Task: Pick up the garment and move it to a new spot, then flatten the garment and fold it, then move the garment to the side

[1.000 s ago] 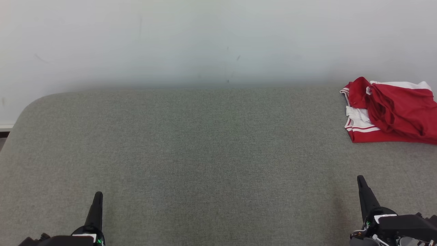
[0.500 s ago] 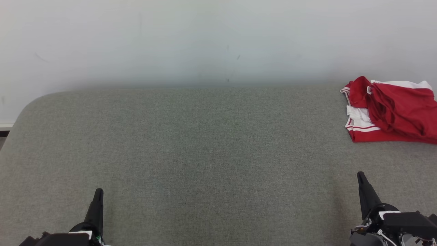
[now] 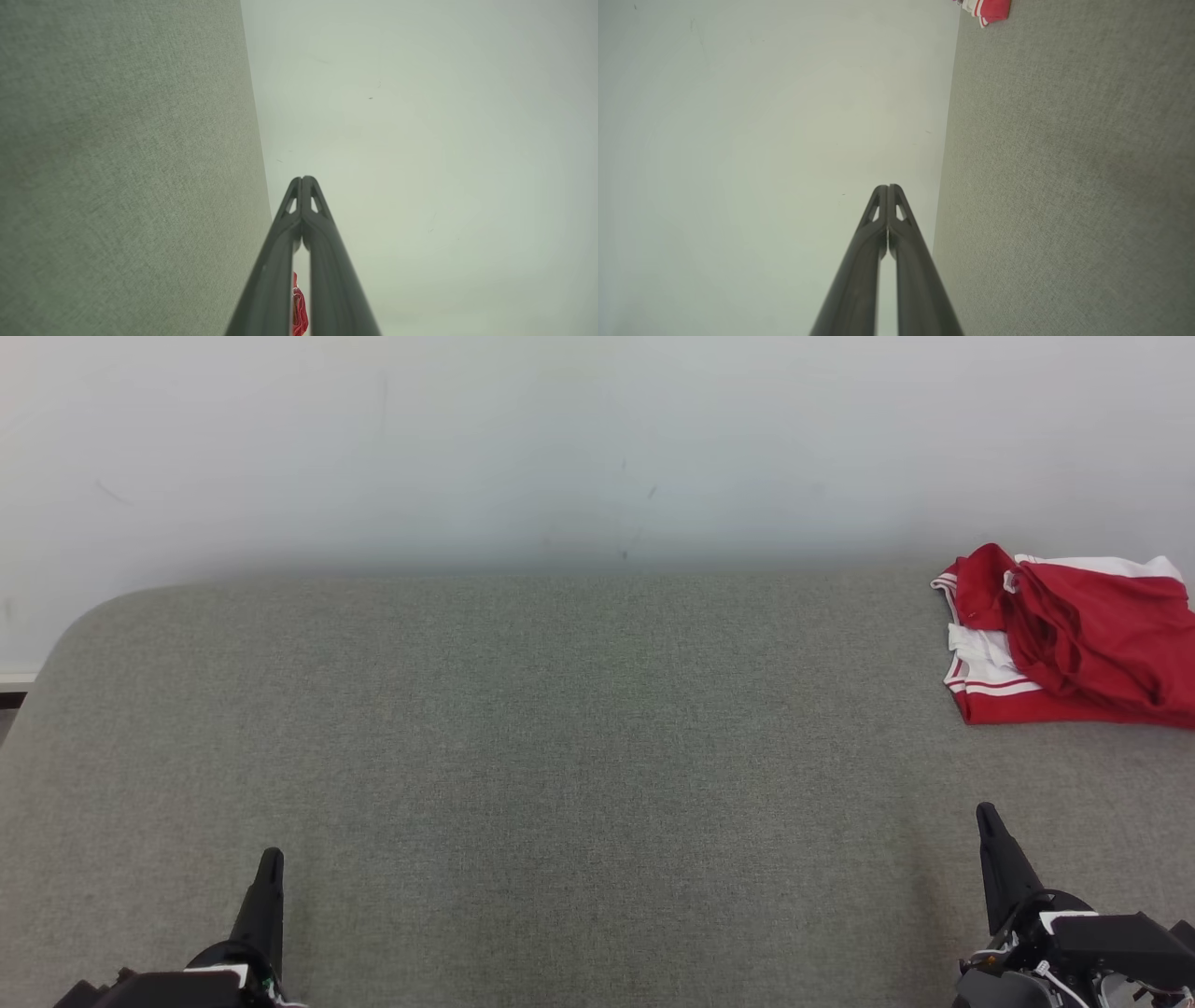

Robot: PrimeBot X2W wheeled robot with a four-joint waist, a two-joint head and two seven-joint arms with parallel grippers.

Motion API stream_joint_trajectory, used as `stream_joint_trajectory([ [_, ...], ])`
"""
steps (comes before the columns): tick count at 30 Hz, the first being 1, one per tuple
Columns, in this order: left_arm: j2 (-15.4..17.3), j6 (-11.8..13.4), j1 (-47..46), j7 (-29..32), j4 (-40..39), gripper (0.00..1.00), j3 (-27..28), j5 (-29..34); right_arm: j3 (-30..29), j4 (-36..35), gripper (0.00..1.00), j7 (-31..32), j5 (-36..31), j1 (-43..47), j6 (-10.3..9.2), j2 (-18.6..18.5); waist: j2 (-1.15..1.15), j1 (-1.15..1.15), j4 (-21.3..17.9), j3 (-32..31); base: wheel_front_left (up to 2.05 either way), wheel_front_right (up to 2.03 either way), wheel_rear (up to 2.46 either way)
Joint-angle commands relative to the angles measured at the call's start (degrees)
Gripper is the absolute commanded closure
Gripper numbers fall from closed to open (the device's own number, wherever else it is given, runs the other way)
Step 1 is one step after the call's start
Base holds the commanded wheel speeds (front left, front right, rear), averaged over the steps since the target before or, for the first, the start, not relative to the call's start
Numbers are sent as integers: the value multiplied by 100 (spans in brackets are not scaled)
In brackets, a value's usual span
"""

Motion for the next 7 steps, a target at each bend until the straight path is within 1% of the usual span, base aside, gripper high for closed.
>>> stream_joint_trajectory([
  [1, -13, 10, -54, 5, 8, 100, 16, -30, -10, 1, 100, 12, 0, -38, -12, 11, -1, 0, 0, 0, 0, 0, 0],
  [7, -12, 10, -54, 5, 8, 100, 15, -32, -13, 2, 100, 14, -6, -38, -12, 13, -1, 0, 0, 0, 0, 0, 0],
])
